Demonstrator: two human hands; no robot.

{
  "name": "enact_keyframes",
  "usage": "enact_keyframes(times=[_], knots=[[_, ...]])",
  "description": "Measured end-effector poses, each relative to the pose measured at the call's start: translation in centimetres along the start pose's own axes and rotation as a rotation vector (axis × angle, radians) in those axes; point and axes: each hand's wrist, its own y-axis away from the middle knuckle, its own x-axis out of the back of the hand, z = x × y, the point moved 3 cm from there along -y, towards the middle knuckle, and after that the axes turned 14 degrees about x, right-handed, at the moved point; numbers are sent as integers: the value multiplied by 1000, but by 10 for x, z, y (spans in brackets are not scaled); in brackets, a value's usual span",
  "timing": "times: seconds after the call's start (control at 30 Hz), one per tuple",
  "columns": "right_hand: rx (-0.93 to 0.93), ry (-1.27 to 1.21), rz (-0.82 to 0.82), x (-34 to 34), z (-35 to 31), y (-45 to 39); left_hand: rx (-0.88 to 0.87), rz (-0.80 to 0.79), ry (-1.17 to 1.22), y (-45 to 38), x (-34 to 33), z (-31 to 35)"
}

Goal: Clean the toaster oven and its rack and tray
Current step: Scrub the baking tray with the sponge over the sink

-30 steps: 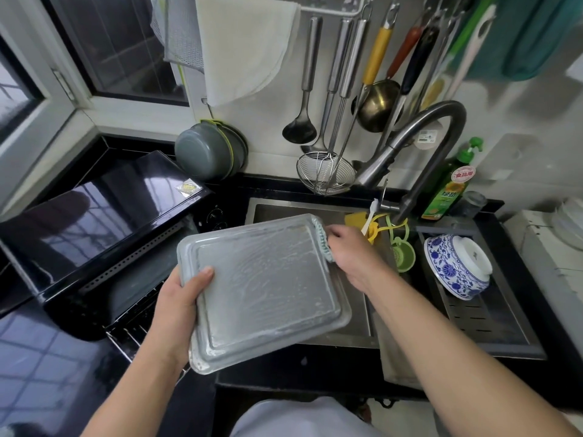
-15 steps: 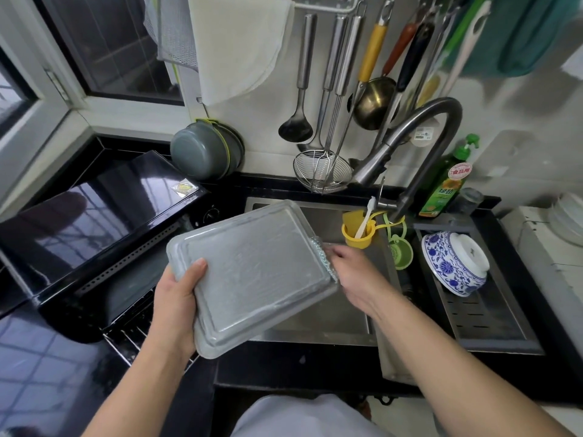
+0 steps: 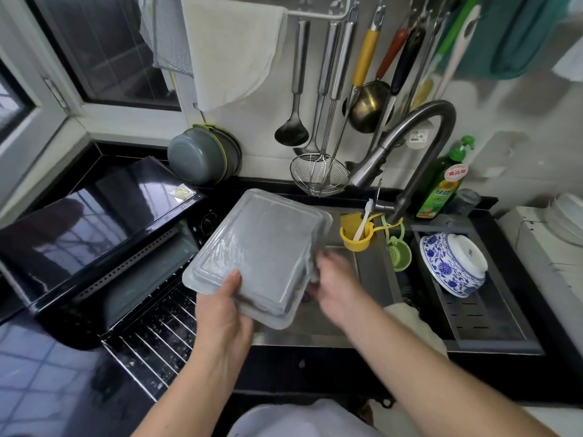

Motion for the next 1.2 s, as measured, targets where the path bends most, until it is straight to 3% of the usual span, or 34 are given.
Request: enact_keyframes(times=[0.13,0.23,0.33,0.4,0.5,0.53,0.6,0.7,0.73,0.77,0.87,1.0,1.03,1.13,1.2], knots=[[26,93,212,13,-22,-44,57,8,-70,6,1,-12],[-32,128,100,-7,44,10,39,52,38,-6,-2,-10],[-131,-21,-62,-16,52,30,21,86,6,-13,3,2],[-46,-60,52,0,22,-7,17,46,-110,-2,10,5],[329,446,217,30,-33,-42,-8,-35,-199,17,20,5],[491,642,175,32,-38,-37,-17,-56,-195,19,22,4],[808,1021,-58,22,-30,-5,-18,-73,-160,17,23,0],[1100,1329,-700,2,12,45,3,-78,-131,15,20,-8],[1119,1359,-800,-1,13,45,15,-74,-124,15,19,-11],[1074,1378,-789,2,9,32,22,-69,-120,16,19,-12],[763,1416,-478,21,-9,8,18,-56,-140,19,20,-12],[947,1438,-776,17,5,52,9,-103,-203,21,20,-4],[917,1450,-723,20,-5,40,20,-121,-234,22,20,-2],[678,1282,-350,35,-39,-9,70,-187,-322,25,24,1],[688,1180,-328,44,-47,-10,88,-214,-365,26,29,8]])
